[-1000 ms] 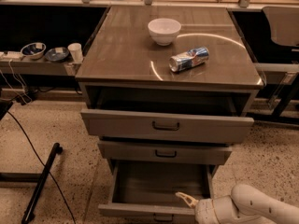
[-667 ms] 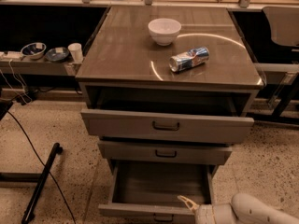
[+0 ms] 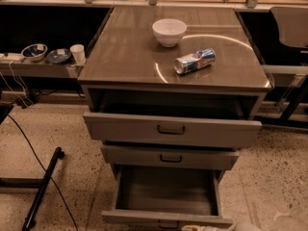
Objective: Close bottom drawer
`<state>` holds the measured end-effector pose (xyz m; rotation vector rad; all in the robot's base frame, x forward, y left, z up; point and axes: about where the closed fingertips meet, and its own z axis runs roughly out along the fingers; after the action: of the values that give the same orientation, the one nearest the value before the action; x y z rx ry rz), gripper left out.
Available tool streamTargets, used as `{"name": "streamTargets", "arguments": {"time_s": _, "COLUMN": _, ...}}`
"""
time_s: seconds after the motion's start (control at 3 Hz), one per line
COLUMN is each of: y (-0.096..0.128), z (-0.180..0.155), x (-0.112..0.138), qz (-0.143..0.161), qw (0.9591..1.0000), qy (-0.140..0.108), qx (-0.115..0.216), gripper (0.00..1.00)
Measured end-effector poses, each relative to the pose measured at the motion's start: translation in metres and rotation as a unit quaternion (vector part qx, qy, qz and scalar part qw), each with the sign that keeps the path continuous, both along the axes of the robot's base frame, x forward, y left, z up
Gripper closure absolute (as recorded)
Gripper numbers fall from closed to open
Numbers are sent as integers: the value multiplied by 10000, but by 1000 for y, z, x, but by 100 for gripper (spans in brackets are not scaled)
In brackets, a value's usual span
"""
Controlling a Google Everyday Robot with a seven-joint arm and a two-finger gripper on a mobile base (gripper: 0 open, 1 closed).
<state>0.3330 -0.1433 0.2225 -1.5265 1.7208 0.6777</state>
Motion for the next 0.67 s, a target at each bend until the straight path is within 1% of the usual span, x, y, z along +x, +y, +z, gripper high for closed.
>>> {"name": "streamTargets", "arguments": {"time_s": 0.33, "y": -3, "z": 3, "x": 2, "qz": -130, "qw": 9998, "qy": -133, "qx": 117, "gripper": 73}}
{"name": "streamTargets", "arguments": {"time_s": 0.67, "y": -3, "z": 4, "x": 2, "qz": -134, "qw": 9997, "qy": -136, "qx": 120, "gripper": 96}}
